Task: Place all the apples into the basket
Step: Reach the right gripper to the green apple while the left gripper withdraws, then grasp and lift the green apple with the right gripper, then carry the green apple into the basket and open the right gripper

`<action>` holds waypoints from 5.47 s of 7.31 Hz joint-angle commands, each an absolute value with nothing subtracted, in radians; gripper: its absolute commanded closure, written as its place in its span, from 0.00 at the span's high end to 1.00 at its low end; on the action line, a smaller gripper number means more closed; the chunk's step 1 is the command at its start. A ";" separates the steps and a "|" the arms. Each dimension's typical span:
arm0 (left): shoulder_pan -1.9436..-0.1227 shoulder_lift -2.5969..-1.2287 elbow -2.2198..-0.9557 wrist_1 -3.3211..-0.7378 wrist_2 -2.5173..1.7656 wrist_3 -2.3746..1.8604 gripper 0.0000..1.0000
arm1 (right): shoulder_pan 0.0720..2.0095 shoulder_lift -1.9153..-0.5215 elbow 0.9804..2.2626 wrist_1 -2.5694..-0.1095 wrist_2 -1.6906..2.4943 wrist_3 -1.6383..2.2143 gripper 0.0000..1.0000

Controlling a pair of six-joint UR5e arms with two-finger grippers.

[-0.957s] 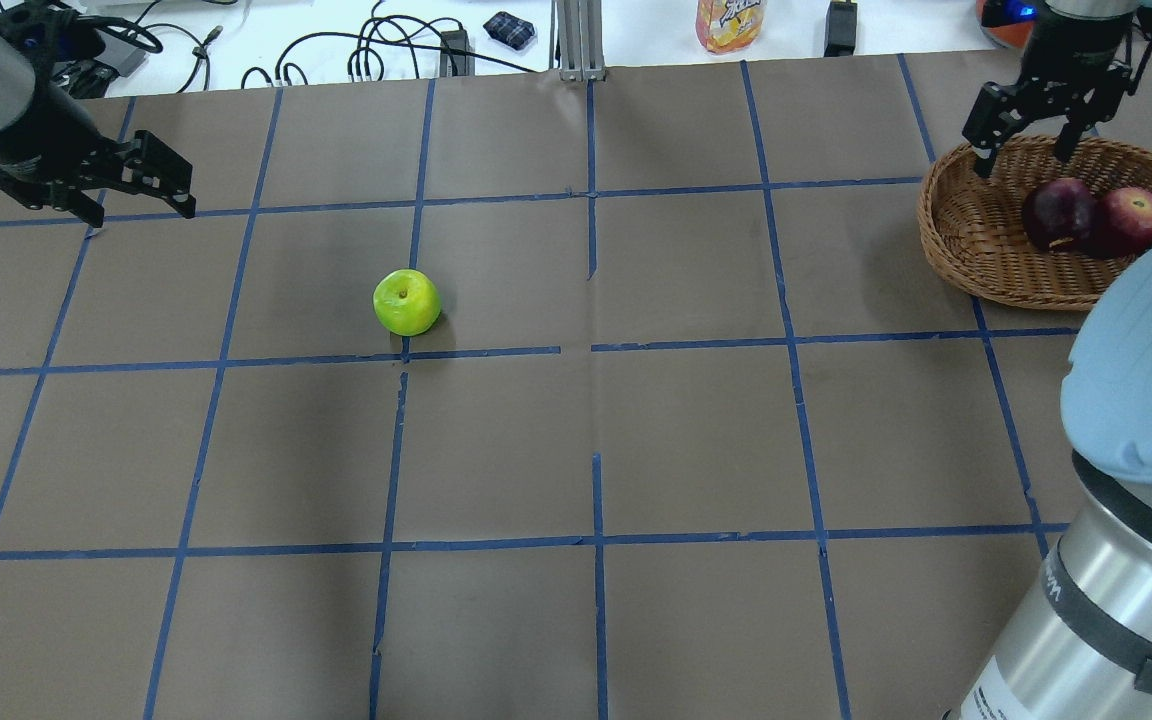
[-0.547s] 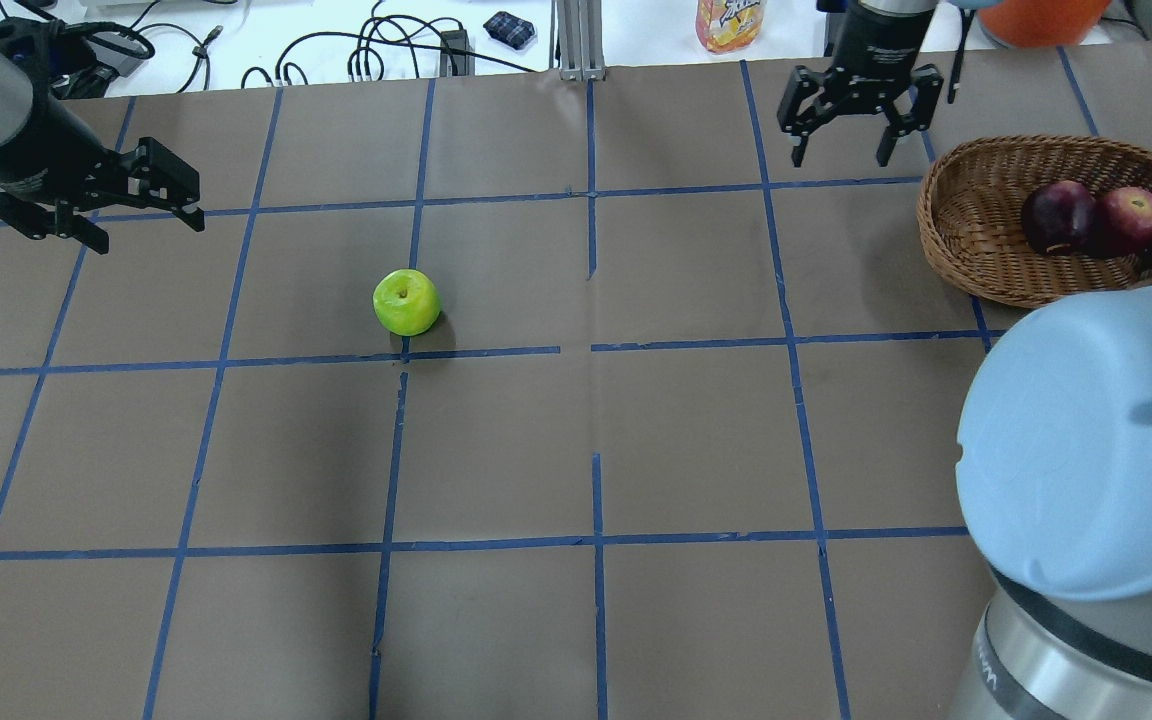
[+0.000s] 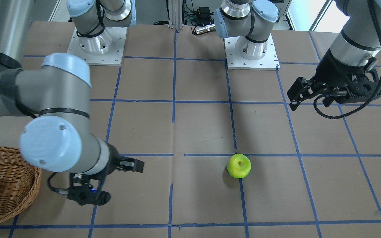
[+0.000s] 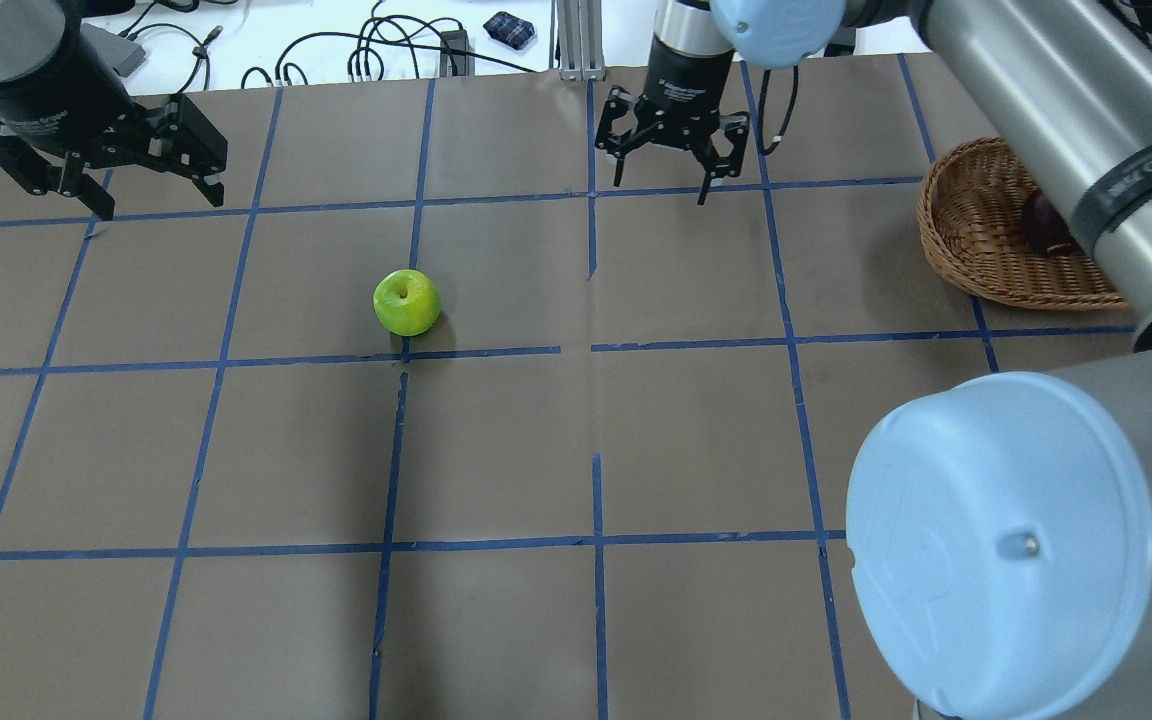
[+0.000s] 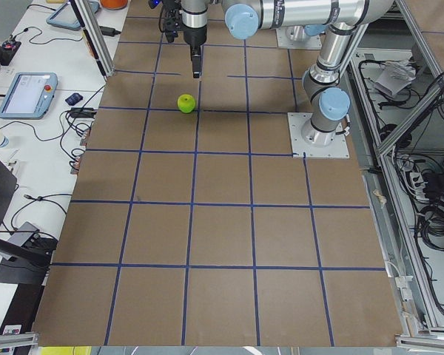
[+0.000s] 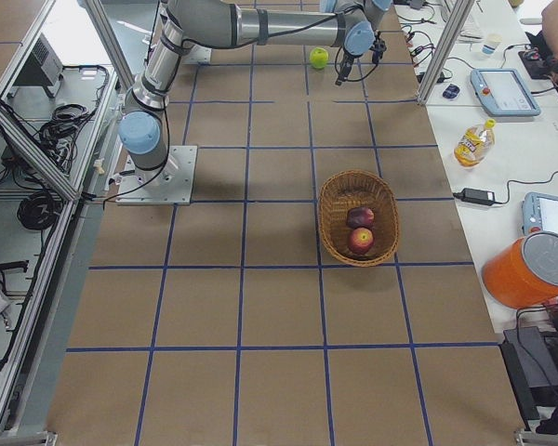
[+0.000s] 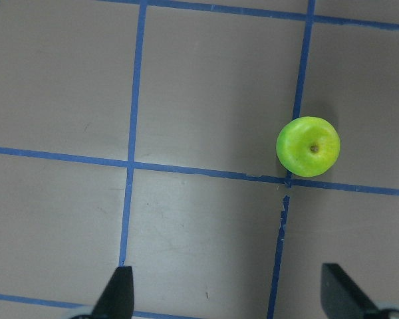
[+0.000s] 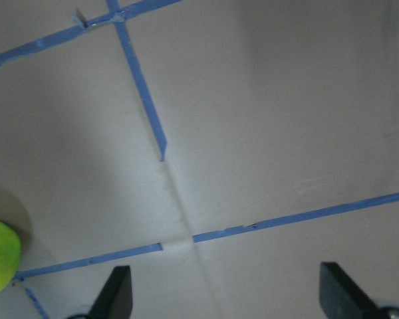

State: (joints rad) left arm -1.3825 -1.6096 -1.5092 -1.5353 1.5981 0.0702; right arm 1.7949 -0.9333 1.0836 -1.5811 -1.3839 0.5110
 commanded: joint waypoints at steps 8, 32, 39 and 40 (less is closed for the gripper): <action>-1.296 -1.600 -1.511 -1.539 1.549 0.063 1.00 | 2.082 -0.769 1.078 -1.967 -1.292 1.150 1.00; -1.573 -1.617 -1.583 -1.526 1.500 -0.041 1.00 | 1.272 -0.931 1.041 -1.468 -1.588 -0.186 0.00; -1.637 -1.562 -1.574 -1.583 1.627 -0.084 1.00 | 1.193 -0.919 1.189 -1.629 -1.597 -0.288 0.27; -1.637 -1.562 -1.575 -1.579 1.635 -0.084 1.00 | 1.195 -0.914 1.190 -1.647 -1.597 -0.284 0.65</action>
State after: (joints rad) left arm -1.6370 -1.5642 -1.5683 -1.5739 1.6108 -0.0842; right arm 1.1933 -0.9198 1.1851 -1.6154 -1.5967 -0.2863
